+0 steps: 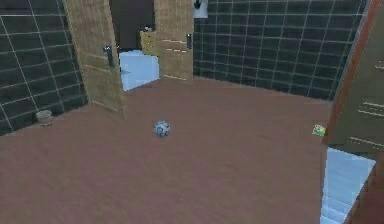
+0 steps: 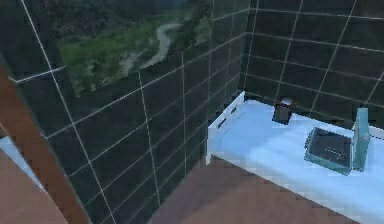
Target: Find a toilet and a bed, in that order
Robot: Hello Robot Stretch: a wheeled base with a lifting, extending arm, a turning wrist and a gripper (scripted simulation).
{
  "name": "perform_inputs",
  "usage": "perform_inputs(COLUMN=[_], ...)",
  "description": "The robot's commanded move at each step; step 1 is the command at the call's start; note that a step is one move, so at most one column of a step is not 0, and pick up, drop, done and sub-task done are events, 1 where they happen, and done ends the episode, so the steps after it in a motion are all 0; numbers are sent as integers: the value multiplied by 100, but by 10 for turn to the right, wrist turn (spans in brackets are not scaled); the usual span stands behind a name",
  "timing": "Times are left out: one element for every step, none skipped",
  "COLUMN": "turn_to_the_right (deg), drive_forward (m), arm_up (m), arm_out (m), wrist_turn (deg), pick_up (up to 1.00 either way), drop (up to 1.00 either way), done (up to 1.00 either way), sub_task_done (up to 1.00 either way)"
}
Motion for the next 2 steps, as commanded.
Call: perform_inputs(turn_to_the_right=[0,420], drive_forward=[45,0], arm_up=[0,0], arm_out=[0,0], wrist_turn=[0,0], pick_up=[0,0], drop=[0,0], done=[0,0], sub_task_done=[0,0])
